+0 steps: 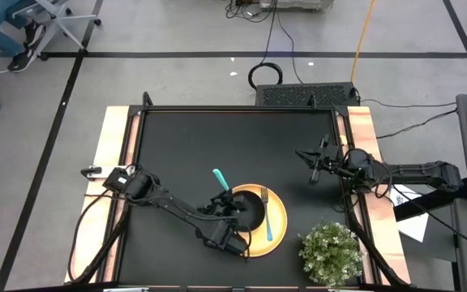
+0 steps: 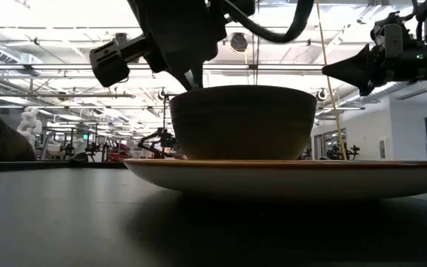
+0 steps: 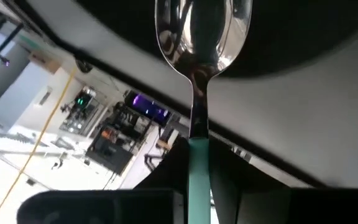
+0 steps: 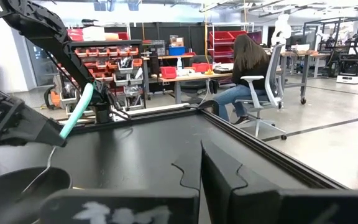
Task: Pick and place plate/cup/fork/spoon on tray
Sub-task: Put the blue spoon into the black bowl
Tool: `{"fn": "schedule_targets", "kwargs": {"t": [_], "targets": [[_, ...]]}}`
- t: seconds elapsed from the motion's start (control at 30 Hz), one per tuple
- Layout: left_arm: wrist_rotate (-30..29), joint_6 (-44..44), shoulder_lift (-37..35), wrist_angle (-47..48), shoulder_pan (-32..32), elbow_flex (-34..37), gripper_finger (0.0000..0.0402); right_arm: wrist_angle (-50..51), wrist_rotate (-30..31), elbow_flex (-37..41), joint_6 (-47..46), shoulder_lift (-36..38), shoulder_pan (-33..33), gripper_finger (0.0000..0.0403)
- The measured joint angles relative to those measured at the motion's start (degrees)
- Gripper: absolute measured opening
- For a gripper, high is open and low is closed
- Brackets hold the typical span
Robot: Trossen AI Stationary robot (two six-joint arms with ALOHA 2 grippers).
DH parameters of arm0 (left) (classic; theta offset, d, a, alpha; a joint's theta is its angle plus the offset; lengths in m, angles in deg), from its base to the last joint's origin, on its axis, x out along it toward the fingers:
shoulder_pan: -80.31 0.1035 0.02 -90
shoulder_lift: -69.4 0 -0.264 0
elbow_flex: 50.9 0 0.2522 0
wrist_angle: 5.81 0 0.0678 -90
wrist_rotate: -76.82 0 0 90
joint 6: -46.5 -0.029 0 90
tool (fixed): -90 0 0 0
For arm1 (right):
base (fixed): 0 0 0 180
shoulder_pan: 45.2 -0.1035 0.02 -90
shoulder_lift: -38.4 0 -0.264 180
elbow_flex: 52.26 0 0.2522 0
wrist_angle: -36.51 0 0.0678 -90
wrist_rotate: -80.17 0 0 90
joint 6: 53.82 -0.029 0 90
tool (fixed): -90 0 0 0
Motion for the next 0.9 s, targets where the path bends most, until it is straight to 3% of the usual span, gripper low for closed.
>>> {"fn": "schedule_targets", "kwargs": {"t": [0.9], "targets": [[3.62,-12.6,-0.04,-11.9,1.02,1.48,0.0036,-0.01,0.0,0.0,-0.01,0.0,0.01,0.0]]}}
